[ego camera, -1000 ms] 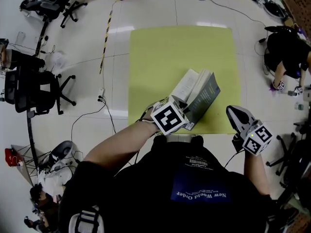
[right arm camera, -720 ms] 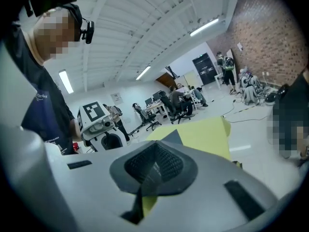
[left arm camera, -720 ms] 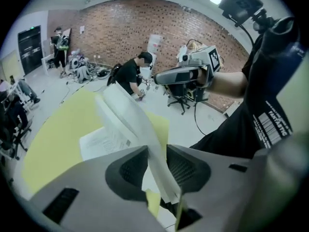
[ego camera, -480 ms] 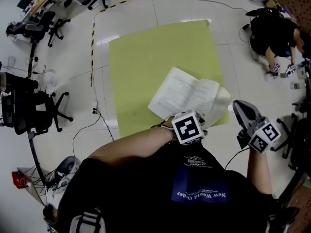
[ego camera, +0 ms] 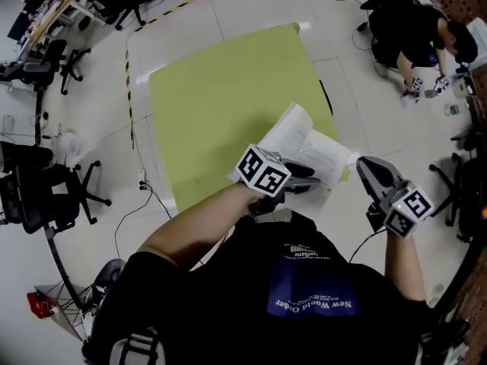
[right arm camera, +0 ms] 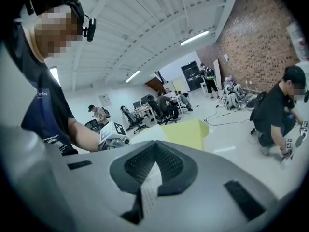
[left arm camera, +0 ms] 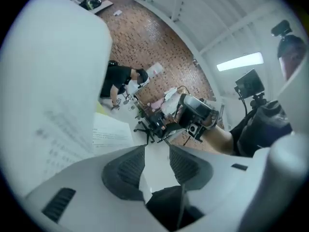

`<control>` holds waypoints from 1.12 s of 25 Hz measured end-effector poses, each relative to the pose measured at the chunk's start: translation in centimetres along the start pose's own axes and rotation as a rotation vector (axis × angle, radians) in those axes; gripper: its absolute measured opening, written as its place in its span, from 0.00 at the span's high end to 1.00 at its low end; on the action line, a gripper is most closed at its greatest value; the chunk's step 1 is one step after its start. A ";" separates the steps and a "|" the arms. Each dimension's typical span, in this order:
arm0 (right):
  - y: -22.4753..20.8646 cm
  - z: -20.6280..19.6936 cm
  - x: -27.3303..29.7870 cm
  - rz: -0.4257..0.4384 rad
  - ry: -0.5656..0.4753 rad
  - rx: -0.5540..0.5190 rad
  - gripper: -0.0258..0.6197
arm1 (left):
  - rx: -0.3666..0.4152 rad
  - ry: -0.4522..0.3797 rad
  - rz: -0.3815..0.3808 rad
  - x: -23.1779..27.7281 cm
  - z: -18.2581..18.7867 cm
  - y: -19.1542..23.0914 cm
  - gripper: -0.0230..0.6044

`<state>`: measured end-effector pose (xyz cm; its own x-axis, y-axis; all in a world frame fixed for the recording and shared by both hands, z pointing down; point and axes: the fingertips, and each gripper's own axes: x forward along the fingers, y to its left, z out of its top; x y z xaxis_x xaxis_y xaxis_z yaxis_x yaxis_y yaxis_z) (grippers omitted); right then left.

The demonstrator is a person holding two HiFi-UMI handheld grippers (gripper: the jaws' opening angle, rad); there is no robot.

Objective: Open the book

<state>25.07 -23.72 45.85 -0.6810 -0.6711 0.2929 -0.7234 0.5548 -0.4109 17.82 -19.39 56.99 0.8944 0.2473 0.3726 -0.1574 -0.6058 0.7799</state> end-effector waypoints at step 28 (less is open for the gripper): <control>2.7 -3.7 3.3 0.062 0.140 -0.046 0.98 | 0.458 0.237 0.640 -8.4 -3.6 11.0 0.95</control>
<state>20.40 -22.61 48.93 -0.7316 -0.5611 0.3871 -0.6815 0.6171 -0.3934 7.07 -25.41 64.28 0.5696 -0.1286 0.8118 -0.3748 -0.9197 0.1173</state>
